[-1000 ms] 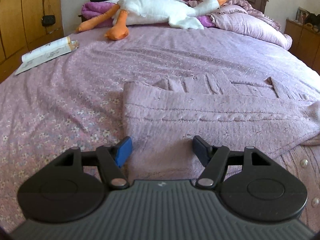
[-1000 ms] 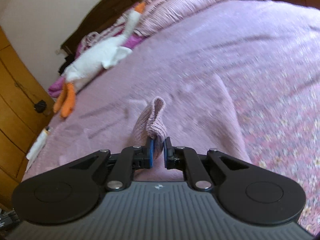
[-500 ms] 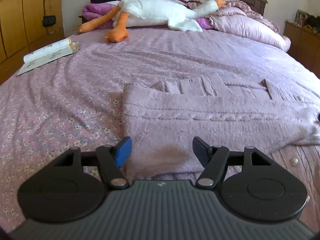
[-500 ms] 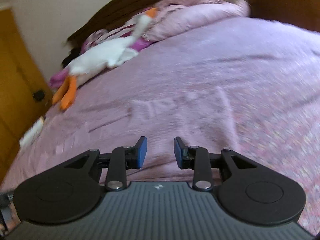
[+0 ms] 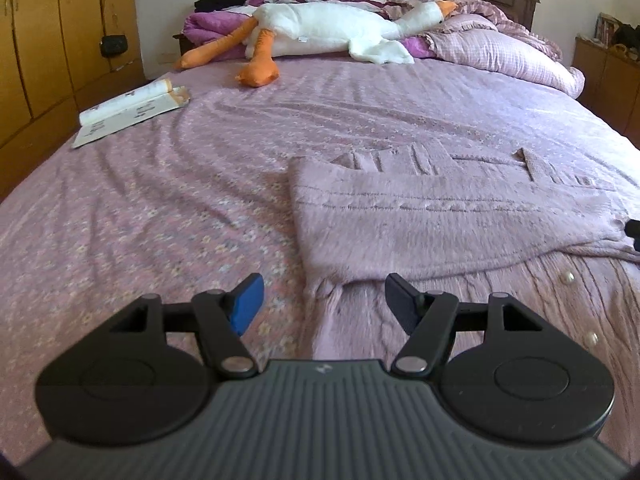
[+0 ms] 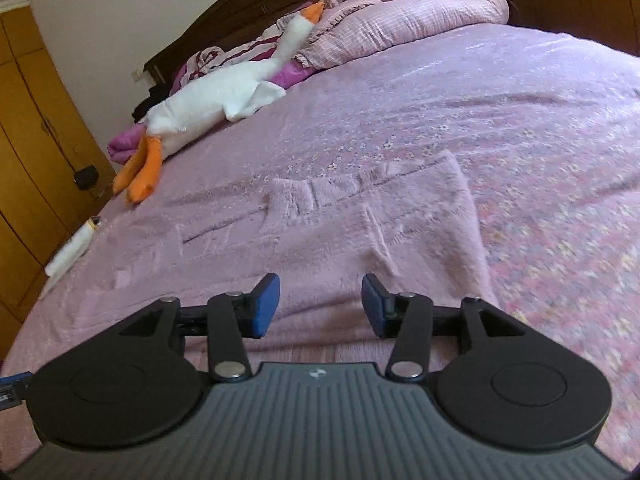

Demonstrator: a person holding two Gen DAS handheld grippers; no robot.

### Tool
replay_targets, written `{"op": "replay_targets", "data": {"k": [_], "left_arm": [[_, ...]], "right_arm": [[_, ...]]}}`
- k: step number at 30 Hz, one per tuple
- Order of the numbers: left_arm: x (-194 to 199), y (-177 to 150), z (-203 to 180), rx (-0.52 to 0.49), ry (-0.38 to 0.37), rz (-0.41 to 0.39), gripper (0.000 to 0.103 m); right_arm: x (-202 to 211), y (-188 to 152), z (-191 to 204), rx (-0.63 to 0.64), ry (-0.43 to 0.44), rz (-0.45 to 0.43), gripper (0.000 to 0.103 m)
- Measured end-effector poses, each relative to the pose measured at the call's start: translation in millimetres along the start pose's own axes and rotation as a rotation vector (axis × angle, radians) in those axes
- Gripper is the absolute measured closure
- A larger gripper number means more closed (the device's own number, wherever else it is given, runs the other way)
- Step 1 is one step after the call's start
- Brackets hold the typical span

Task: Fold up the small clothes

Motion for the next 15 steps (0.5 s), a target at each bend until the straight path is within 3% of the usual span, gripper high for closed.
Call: {"op": "replay_targets", "data": {"k": [15], "left_arm": [[48, -29, 4, -0.012, 0.015, 0.064, 0.034]], "right_arm": [[123, -30, -2, 0.118, 0.054, 0.108, 0.040]]}}
Point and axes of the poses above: each gripper's, at about its wrist camera, not at the fingertips, and x roughly against the way its jaws point, z to its left, y to its top, the point moved 1 cm from there along -x, roughly the way its jaws point, and after that the axes turned 15 degrees about -z, right-handed, at the moved point
